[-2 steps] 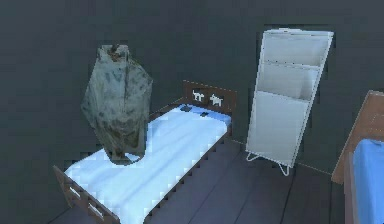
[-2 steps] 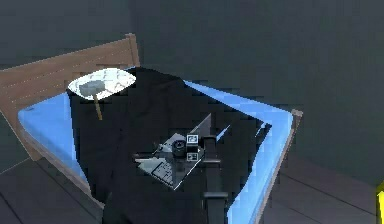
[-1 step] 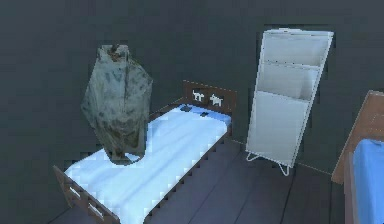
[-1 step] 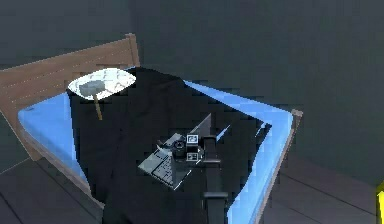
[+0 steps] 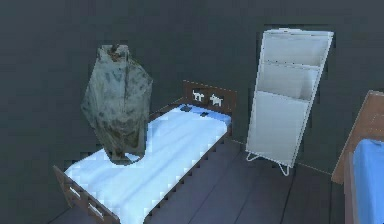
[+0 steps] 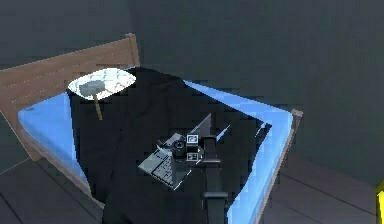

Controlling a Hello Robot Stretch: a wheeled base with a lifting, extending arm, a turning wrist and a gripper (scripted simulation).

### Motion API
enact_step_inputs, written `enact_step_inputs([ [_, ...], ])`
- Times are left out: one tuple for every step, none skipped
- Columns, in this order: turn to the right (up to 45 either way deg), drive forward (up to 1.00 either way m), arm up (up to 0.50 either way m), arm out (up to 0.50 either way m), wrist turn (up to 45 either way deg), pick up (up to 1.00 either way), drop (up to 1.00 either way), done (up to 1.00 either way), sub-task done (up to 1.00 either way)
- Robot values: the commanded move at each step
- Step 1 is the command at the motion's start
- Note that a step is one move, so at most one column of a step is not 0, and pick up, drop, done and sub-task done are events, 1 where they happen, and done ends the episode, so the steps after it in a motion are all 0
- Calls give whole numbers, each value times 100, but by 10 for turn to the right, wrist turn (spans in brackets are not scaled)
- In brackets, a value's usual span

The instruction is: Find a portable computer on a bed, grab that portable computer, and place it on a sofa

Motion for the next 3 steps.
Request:
enact_step_inputs([
  [0, 0, 10, 0, 0, 0, 0, 0, 0],
  [0, 0, 14, 0, 0, 0, 0, 0, 0],
  [0, 0, 0, 0, -450, 0, 0, 0, 0],
])
